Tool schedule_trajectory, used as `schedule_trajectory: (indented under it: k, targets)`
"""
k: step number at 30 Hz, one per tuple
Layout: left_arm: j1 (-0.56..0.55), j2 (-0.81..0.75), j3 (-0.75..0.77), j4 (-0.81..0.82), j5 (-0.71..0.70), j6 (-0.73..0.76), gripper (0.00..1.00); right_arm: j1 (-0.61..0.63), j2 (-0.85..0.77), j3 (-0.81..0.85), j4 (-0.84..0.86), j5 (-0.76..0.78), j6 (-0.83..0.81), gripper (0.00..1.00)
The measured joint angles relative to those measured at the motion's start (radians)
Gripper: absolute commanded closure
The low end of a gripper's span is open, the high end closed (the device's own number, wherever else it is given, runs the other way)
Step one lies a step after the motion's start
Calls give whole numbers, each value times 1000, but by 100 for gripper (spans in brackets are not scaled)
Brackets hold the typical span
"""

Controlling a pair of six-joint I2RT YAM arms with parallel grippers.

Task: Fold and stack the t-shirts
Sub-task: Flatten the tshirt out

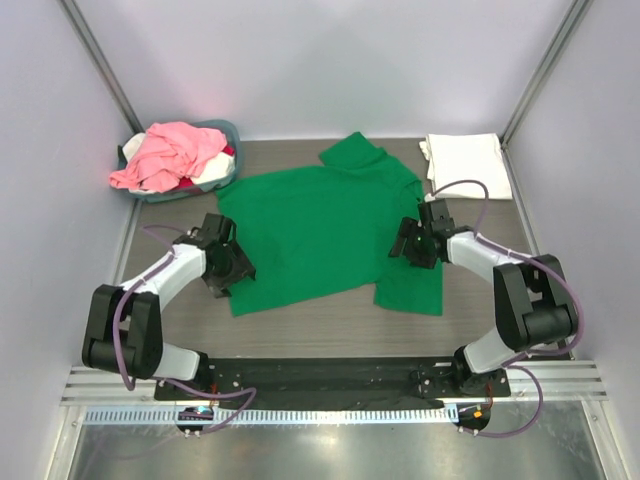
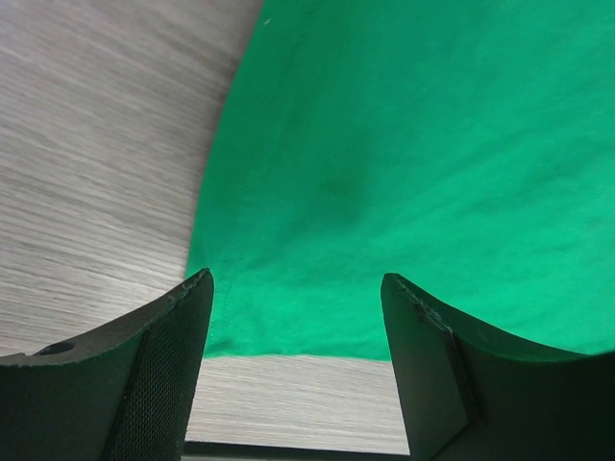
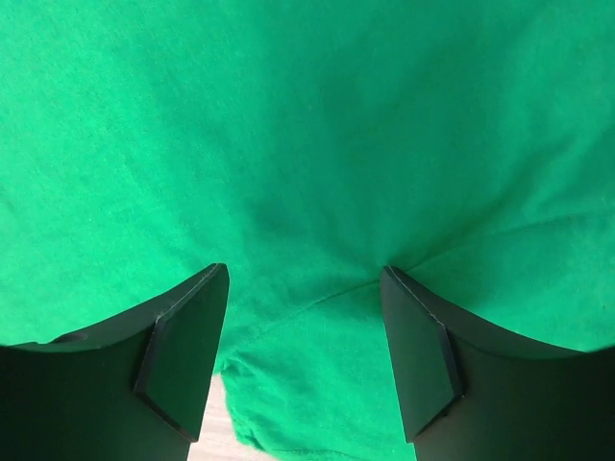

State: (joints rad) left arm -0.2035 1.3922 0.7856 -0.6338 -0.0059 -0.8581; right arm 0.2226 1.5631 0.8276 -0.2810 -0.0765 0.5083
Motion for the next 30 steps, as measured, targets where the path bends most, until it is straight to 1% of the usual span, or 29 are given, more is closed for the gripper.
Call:
schedule_trajectory:
  k: [3, 7, 11, 14, 18, 21, 23, 25, 30]
  targets:
    - [0, 31, -18, 1, -24, -2, 29, 19, -55, -63, 29, 5, 52, 30]
    - [10, 62, -2, -15, -76, 8, 29, 113, -165, -171, 49, 12, 152, 30]
    - [52, 61, 4, -53, -132, 32, 30, 222, -265, -243, 8, 10, 235, 30]
    - [62, 36, 28, -101, -163, 47, 30, 236, -293, -248, -50, 18, 259, 29]
    - [62, -97, 79, -180, -205, 58, 29, 235, -295, -193, -165, 58, 251, 28]
    - [62, -231, 86, -223, -234, 44, 31, 235, -312, -124, -231, 99, 243, 27]
    - [61, -306, 67, -242, -245, 17, 36, 235, -344, -90, -259, 129, 238, 26]
    - [53, -375, 24, -262, -262, -35, 39, 235, -386, -67, -282, 156, 237, 26]
    - [46, -593, -207, -259, -272, -217, 40, 235, -432, -59, -320, 181, 238, 26]
